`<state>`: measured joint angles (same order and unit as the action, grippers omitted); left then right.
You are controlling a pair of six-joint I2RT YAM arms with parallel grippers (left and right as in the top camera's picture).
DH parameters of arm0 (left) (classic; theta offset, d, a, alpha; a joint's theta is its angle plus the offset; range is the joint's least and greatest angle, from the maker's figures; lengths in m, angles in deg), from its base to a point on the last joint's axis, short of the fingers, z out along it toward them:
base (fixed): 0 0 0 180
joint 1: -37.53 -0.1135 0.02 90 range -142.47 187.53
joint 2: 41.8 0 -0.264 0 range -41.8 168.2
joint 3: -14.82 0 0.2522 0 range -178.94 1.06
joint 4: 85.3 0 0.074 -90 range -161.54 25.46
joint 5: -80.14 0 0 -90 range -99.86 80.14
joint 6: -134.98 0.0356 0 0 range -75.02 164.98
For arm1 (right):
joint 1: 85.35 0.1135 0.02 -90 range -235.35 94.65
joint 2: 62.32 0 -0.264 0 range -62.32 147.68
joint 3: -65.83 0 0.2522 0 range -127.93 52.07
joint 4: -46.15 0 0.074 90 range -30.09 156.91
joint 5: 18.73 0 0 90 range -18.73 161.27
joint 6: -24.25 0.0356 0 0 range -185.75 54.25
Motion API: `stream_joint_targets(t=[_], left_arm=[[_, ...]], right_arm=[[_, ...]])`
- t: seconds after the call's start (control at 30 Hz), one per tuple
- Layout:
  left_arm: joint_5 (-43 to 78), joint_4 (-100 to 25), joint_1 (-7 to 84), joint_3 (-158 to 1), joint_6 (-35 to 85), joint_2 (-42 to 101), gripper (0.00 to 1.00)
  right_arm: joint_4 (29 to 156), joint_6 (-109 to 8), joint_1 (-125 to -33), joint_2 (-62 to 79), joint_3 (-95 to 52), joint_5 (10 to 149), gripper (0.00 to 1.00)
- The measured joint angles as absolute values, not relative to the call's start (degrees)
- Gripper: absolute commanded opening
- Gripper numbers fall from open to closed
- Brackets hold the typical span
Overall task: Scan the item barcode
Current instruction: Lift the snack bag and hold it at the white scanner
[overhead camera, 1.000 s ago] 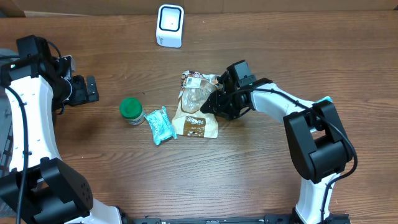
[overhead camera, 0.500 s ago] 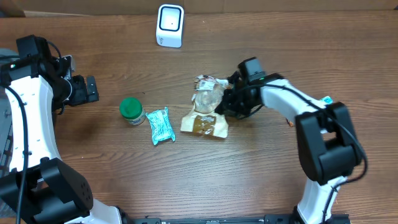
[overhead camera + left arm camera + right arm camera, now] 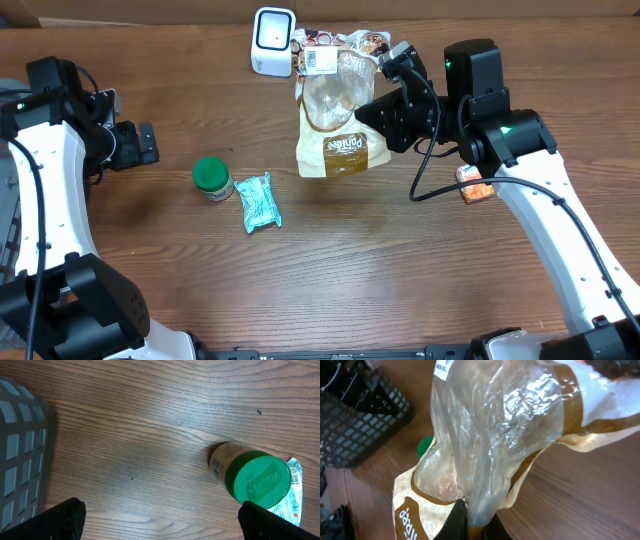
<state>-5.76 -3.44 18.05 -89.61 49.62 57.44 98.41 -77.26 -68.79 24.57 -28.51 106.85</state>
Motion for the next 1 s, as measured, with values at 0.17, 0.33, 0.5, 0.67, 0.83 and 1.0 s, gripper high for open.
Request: stream_joint_targets(t=[0.17,0.33,0.5,0.67,0.83,1.0], left_arm=[[-5.8,-3.4,18.0,-89.6,49.6,57.4,1.0],[-5.8,-3.4,18.0,-89.6,49.6,57.4,1.0],[-5.8,-3.5,18.0,-89.6,49.6,57.4,1.0],[-5.7,-3.6,18.0,-89.6,49.6,57.4,1.0],[-5.7,-3.4,18.0,-89.6,49.6,57.4,1.0],[-5.8,-3.4,18.0,-89.6,49.6,57.4,1.0]], right_arm=[[96.0,-78.2,-66.5,24.6,-28.6,100.1,0.04],[87.7,-79.1,-63.9,26.9,-33.8,85.9,0.04],[71.1,-88.6,-61.1,34.5,-37.0,65.5,0.04],[51.5,-103.7,-58.5,47.9,-36.7,47.5,0.04],[33.5,-120.0,-56.4,58.7,-36.6,36.9,0.04],[27.2,-130.9,-55.7,65.4,-36.7,33.4,0.04]])
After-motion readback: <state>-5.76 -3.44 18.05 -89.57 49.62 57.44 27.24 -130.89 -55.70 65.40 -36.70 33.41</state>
